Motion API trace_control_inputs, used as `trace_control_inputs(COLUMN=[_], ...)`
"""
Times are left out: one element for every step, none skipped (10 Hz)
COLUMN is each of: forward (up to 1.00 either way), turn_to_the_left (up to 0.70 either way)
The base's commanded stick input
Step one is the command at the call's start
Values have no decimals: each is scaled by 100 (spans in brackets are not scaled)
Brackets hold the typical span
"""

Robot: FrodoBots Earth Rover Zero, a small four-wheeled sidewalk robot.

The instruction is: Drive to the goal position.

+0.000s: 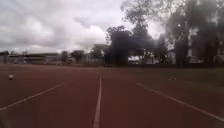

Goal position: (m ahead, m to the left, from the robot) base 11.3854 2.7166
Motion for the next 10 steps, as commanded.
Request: trace_control_inputs(forward=[85,85,85,85,85,85,85,85,85,85], turn_to_the_left=[0,0,0,0,0,0,0,0,0,0])
